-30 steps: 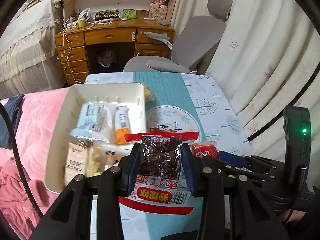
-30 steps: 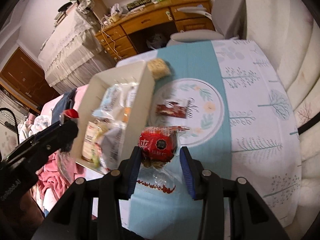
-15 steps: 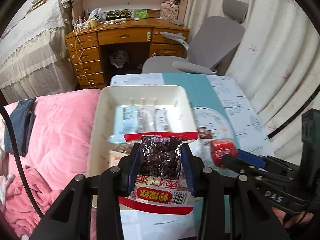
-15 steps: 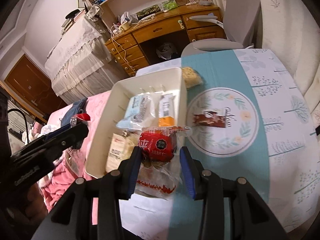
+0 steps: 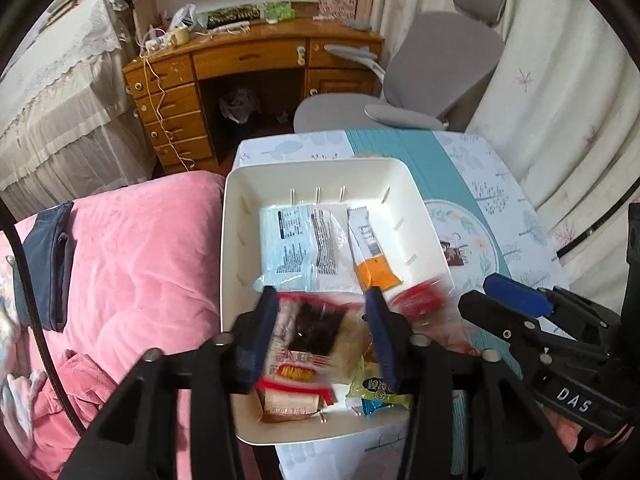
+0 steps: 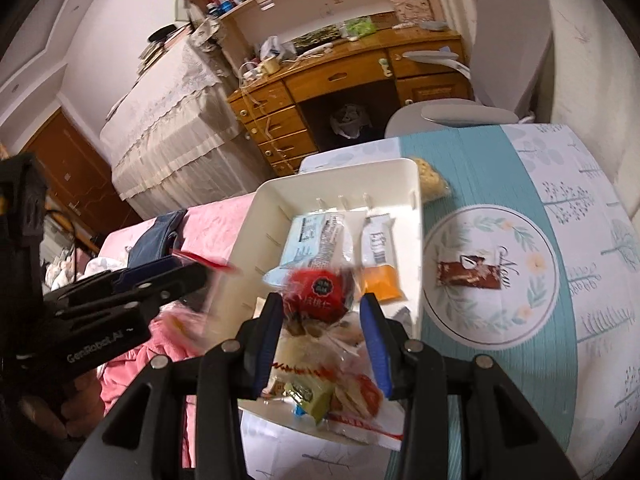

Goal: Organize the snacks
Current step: 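Carry both held packets over the white tray and open both tools, then withdraw both open tools toward the rice cracker block and brown wrapped bar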

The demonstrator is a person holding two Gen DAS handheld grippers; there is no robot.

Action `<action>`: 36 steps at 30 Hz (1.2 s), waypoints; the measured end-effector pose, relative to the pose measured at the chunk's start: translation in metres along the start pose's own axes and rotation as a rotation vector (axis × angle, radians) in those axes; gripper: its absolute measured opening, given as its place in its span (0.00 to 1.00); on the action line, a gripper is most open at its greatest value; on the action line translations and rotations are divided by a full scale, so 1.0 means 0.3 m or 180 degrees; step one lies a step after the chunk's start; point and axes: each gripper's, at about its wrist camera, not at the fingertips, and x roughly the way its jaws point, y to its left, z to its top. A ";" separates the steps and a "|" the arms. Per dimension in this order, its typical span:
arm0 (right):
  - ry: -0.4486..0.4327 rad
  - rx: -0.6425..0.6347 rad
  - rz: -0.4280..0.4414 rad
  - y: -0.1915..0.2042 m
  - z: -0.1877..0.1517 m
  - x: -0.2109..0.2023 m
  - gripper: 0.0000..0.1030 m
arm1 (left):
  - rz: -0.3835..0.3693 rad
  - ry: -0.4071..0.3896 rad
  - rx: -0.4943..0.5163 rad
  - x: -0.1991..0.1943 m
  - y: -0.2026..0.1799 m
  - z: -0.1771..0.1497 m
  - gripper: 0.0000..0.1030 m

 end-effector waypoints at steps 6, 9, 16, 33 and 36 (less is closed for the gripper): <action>-0.0016 -0.0141 -0.0201 -0.006 0.002 -0.001 0.54 | -0.0112 0.0132 0.0128 0.016 -0.024 0.063 0.67; -0.0038 -0.0234 -0.0343 -0.026 -0.011 -0.015 0.64 | -0.0206 0.0208 0.0260 0.026 -0.051 0.115 0.71; -0.0012 -0.0525 -0.0641 -0.111 -0.043 -0.037 0.65 | -0.0340 0.0276 0.0595 0.048 -0.145 0.242 0.76; -0.0007 -0.1540 -0.0738 -0.281 0.005 0.071 0.71 | -0.0417 0.0905 0.1121 0.339 -0.352 0.579 0.81; 0.0046 -0.1645 -0.0687 -0.307 0.012 0.119 0.72 | -0.0421 0.1003 0.1180 0.411 -0.374 0.614 0.86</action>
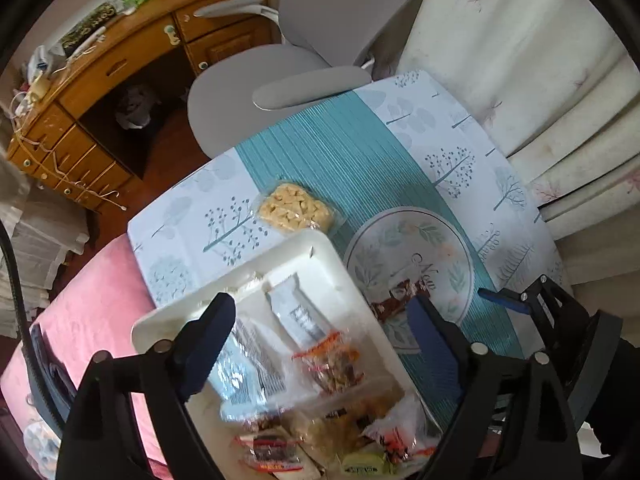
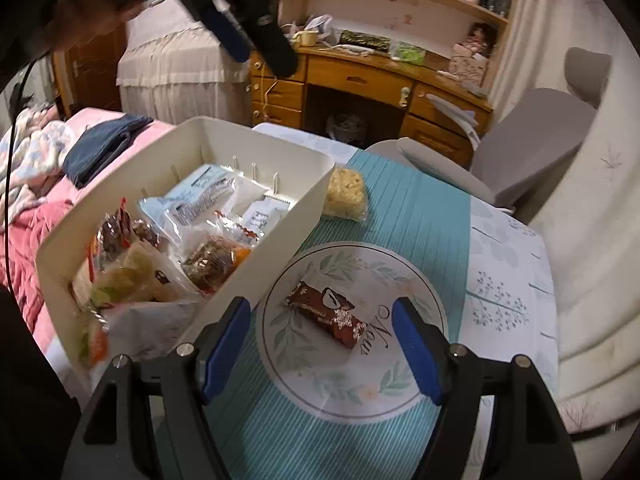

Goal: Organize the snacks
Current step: 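Withdraw both open tools toward the rice cracker block and brown wrapped bar, then grasp the clear rice cracker block with the left tool while the right tool grasps the brown wrapped bar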

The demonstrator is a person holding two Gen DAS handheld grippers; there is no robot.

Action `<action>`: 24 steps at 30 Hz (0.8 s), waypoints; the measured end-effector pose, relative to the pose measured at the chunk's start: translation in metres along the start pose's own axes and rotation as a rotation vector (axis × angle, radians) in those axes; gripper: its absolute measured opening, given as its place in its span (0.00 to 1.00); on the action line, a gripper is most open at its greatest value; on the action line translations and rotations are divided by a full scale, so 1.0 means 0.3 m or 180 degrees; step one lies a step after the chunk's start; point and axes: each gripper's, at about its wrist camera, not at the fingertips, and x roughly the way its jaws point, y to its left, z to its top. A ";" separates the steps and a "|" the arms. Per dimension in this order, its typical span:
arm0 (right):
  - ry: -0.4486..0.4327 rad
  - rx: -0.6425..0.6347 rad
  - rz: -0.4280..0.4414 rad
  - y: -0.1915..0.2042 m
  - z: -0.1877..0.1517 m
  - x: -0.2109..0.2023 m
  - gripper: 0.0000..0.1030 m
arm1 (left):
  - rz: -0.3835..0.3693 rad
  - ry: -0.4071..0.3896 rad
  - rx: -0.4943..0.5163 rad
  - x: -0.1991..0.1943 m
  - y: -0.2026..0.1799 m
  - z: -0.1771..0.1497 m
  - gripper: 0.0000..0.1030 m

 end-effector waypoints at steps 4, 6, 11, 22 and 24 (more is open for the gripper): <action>0.0023 -0.0135 0.0097 -0.017 -0.008 0.066 0.72 | -0.0067 0.0151 0.0176 0.073 0.001 0.076 0.87; 0.0037 -0.0206 0.0144 -0.025 -0.014 0.098 0.72 | -0.0084 0.0217 0.0234 0.110 0.002 0.121 0.92; 0.0067 -0.0326 0.0200 -0.036 -0.026 0.184 0.72 | -0.0110 0.0499 0.0348 0.231 -0.003 0.216 1.00; 0.0171 -0.0483 0.0338 -0.036 -0.058 0.321 0.72 | 0.0206 0.1132 0.0672 0.527 -0.007 0.320 1.00; 0.0176 -0.0525 0.0340 -0.032 -0.060 0.336 0.72 | 0.0209 0.1251 0.0688 0.571 -0.007 0.329 1.00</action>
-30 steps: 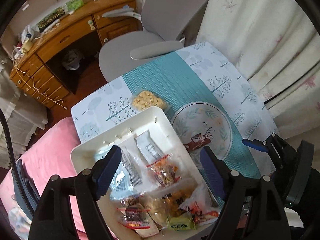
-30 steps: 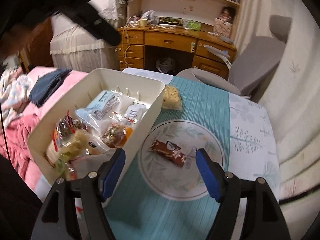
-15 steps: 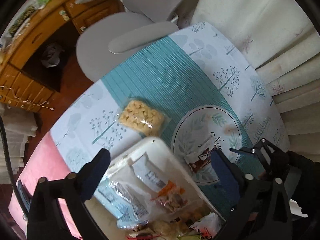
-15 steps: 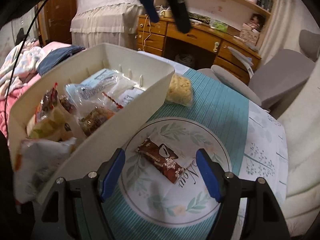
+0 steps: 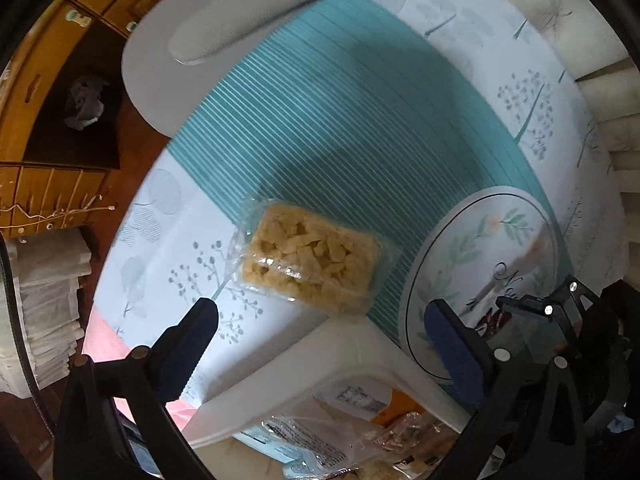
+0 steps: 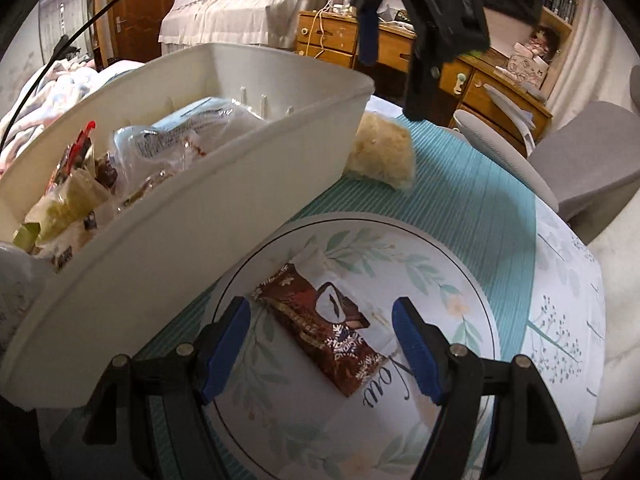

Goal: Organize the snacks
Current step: 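Grasp the clear rice cracker block with the left tool while the right tool grasps the brown wrapped bar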

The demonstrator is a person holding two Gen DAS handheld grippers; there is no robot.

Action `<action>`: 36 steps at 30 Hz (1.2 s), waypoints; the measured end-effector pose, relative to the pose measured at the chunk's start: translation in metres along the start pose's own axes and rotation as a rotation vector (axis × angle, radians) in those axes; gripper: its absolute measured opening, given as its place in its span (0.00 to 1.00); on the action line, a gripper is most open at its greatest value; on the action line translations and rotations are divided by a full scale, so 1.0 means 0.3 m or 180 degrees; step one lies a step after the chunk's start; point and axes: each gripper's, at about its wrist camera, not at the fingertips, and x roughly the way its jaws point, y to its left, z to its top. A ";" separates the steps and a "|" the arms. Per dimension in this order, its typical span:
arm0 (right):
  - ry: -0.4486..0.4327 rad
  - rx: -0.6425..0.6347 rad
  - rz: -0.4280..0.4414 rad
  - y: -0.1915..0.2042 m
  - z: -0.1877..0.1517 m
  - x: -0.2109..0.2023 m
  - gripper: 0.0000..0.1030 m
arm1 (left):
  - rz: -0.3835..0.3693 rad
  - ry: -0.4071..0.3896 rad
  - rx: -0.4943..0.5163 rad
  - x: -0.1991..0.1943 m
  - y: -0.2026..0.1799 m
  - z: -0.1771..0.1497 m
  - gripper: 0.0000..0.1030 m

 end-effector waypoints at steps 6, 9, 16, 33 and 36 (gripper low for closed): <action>0.0010 0.0009 0.0044 -0.022 0.016 0.039 0.72 | 0.0039 0.0282 0.0009 0.105 0.008 0.056 1.00; -0.0003 0.0031 0.0071 -0.037 0.020 0.045 0.72 | 0.0050 0.0370 -0.0015 0.138 0.015 0.071 1.00; -0.0006 0.0080 0.0104 -0.060 0.016 0.056 0.64 | 0.0010 0.0444 -0.0090 0.191 0.033 0.102 1.00; -0.0003 0.0243 0.0137 -0.075 0.009 0.060 0.39 | -0.0075 0.0389 -0.0218 0.249 0.069 0.146 0.98; 0.0012 0.0301 0.0122 -0.080 0.006 0.055 0.38 | -0.0120 0.0362 -0.0227 0.250 0.083 0.145 0.95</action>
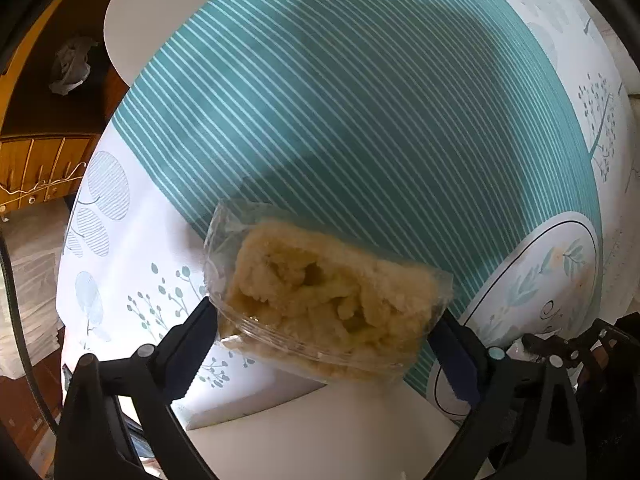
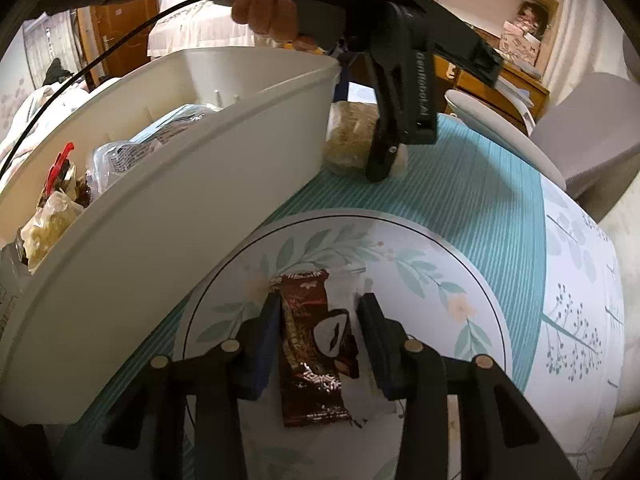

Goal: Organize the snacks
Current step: 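Grasp the clear rice cracker block with the left tool while the right tool grasps the brown wrapped bar, then carry both snacks over the white tray and open both tools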

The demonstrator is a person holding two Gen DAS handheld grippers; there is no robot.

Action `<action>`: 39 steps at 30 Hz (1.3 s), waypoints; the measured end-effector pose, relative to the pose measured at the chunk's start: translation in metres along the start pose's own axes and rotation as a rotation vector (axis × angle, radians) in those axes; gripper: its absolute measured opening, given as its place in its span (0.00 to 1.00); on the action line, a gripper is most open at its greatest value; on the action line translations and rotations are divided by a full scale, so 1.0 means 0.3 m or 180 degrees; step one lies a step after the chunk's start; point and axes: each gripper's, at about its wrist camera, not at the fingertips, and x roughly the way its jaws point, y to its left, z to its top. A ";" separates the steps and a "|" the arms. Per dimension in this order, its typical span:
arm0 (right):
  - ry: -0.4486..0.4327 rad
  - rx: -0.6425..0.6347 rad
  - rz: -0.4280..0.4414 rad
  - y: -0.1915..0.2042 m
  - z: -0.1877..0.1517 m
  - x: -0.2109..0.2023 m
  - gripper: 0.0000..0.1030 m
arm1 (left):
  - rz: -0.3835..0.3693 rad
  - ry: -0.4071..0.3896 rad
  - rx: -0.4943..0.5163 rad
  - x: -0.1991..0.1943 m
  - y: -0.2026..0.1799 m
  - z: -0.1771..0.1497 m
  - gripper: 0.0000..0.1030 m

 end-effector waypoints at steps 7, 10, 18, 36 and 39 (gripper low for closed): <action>0.0014 0.0229 -0.0019 -0.025 -0.010 -0.029 0.38 | -0.0025 -0.0116 -0.0129 -0.027 0.036 -0.003 0.87; 0.0013 0.0312 -0.0038 -0.033 -0.006 -0.044 0.37 | -0.0024 -0.0140 -0.0190 -0.032 0.036 -0.007 0.86; 0.0005 0.0619 -0.0156 -0.050 0.000 -0.107 0.37 | -0.0071 -0.0501 -0.0381 -0.152 0.071 -0.070 0.85; -0.0195 0.1364 -0.0420 -0.002 0.092 -0.378 0.37 | -0.0088 -0.1401 -0.0542 -0.572 -0.040 -0.516 0.85; -0.0275 0.1379 -0.0496 0.029 0.126 -0.427 0.37 | -0.0094 -0.1425 -0.0608 -0.589 -0.083 -0.606 0.85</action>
